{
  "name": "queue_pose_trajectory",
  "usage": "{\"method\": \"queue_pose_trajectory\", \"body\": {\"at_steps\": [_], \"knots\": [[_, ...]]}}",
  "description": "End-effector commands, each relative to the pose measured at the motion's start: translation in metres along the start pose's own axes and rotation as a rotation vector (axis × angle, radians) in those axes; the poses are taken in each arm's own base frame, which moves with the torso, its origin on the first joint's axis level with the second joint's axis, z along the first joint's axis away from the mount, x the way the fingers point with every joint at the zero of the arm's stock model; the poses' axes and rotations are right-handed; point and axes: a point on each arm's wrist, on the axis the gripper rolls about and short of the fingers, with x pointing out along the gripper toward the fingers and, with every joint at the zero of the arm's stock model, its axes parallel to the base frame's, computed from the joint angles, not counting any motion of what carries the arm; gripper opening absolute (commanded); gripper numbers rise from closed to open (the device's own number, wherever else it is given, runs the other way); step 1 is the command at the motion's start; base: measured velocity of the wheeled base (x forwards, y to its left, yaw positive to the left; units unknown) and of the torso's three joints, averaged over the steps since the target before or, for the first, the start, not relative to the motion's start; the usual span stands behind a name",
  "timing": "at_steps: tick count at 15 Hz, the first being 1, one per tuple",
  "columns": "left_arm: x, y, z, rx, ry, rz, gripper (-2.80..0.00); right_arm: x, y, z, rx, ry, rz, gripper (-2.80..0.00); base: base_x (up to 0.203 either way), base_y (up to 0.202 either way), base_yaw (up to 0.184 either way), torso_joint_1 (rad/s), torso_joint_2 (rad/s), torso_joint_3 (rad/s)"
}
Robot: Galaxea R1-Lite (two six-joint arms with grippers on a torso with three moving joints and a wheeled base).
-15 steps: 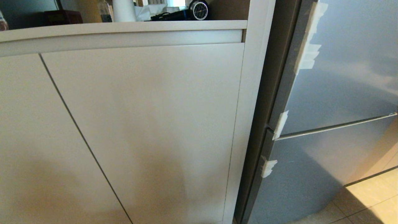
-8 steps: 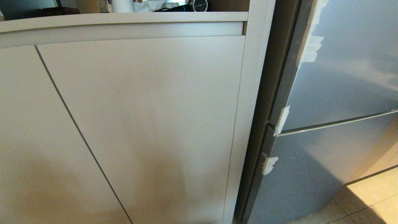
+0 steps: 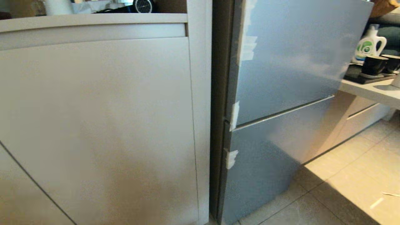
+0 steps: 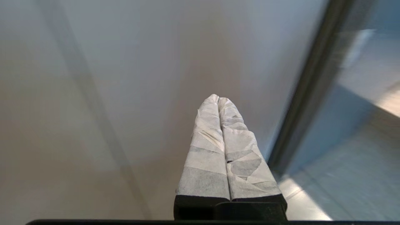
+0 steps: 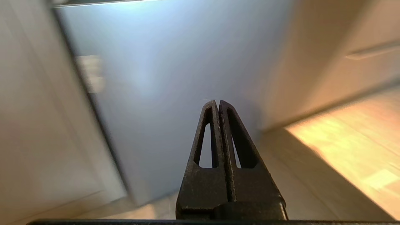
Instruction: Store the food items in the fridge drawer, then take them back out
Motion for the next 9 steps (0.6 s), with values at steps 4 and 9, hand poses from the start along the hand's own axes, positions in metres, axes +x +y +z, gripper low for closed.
{"method": "queue_pose_trajectory", "body": {"at_steps": [4,9], "knots": [[0.0001,0.0000,0.0001,0.000,0.001,0.000,-2.80,0.0018,-0.0001,-0.0086,0.000,0.031,-0.001,-2.80,-0.001,0.007,-0.177,0.002,0.00,0.001],[0.0001,0.0000,0.0001,0.000,0.001,0.000,-2.80,0.0018,-0.0001,-0.0086,0.001,0.031,-0.001,-2.80,0.001,0.009,-0.173,0.005,0.00,0.003]]}}
